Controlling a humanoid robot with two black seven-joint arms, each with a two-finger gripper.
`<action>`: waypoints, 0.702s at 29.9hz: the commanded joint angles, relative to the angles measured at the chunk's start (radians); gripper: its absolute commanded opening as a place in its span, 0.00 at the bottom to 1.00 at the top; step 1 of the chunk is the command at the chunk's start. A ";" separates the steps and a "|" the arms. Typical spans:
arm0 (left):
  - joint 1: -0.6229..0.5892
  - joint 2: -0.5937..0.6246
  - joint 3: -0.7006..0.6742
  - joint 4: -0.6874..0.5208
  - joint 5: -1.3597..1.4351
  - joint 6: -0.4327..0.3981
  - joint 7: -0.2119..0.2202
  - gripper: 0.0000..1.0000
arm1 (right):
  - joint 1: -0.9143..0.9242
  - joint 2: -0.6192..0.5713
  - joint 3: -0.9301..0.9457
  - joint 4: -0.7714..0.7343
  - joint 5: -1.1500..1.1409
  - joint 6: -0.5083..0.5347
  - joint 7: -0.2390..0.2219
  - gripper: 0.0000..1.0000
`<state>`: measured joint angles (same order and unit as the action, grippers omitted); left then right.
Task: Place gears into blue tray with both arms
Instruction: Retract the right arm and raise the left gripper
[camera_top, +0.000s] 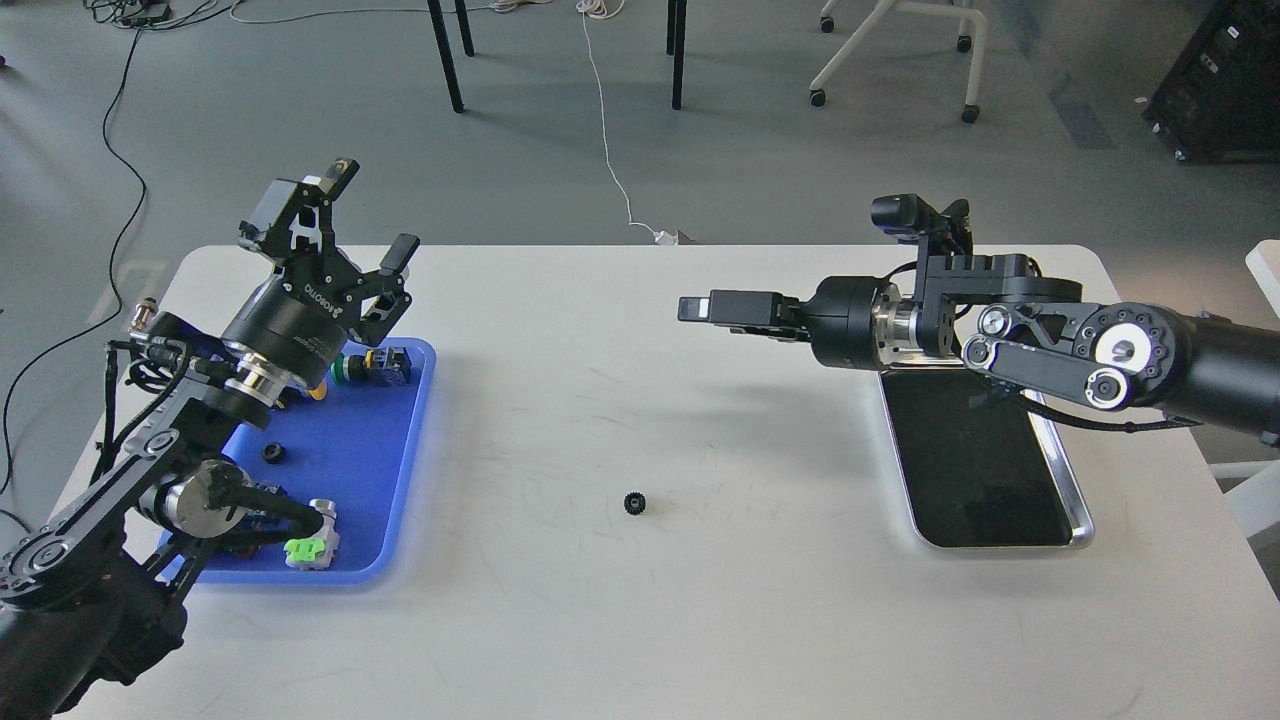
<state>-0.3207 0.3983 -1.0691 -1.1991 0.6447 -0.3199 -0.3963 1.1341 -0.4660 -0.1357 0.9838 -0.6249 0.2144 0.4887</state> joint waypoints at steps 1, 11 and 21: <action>-0.006 0.010 0.001 0.000 0.007 -0.001 -0.041 0.98 | -0.147 -0.057 0.166 0.001 0.160 0.003 0.000 0.97; -0.024 0.056 0.017 -0.013 0.200 -0.007 -0.092 0.98 | -0.470 -0.080 0.568 -0.004 0.608 0.132 0.000 0.98; -0.173 0.189 0.233 -0.140 0.861 -0.047 -0.092 0.99 | -0.635 -0.183 0.657 0.044 0.648 0.215 0.000 0.99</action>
<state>-0.4229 0.5476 -0.9285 -1.2980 1.3234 -0.3656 -0.4889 0.5378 -0.6212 0.5068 1.0020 0.0155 0.4110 0.4886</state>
